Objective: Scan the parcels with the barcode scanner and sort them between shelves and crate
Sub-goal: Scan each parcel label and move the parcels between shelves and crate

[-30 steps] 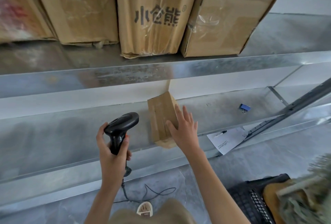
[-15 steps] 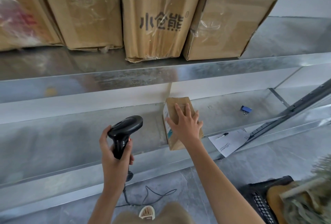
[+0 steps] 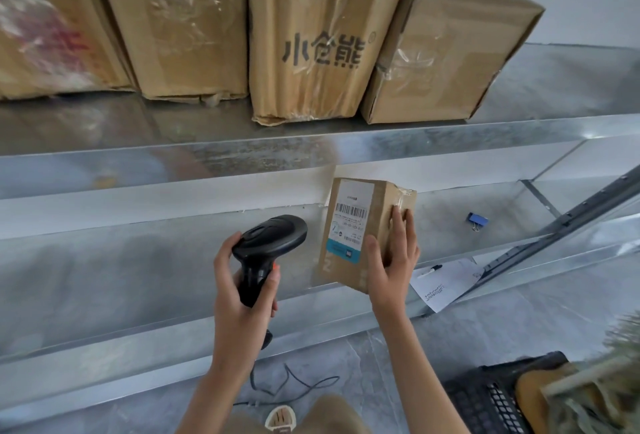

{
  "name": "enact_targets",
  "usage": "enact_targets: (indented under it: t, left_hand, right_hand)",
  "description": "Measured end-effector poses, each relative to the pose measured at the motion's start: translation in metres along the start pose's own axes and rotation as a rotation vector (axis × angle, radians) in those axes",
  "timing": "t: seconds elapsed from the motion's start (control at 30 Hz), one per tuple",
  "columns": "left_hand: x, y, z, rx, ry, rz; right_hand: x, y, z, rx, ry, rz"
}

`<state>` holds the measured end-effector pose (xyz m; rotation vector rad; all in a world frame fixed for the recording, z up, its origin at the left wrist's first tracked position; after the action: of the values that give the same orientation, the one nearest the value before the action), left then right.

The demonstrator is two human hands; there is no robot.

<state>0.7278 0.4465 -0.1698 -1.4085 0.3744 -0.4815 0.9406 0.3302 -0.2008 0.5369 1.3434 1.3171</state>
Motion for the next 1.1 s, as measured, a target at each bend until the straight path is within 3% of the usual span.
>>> enact_targets:
  t: [0.13, 0.4, 1.1]
  left_hand:
    - [0.011, -0.01, -0.002, 0.035, 0.049, -0.016]
    - [0.02, -0.016, -0.007, 0.064, 0.128, 0.025]
    - [0.006, -0.013, -0.015, 0.086, 0.096, 0.08]
  right_hand:
    - [-0.006, 0.006, -0.012, -0.037, -0.066, 0.059]
    - [-0.005, 0.01, -0.019, -0.055, -0.035, 0.128]
    - [-0.005, 0.009, -0.03, -0.018, -0.031, 0.159]
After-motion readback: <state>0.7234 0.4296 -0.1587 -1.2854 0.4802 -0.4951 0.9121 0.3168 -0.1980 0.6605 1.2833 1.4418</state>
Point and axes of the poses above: each hand's wrist, its own z-axis towards the middle knuckle, its own x-axis out of the palm, y = z × x, the point moved 5 cm from there along z, towards the middle knuckle, and after that the axes turned 3 degrees about y, right-handed, at the moved point
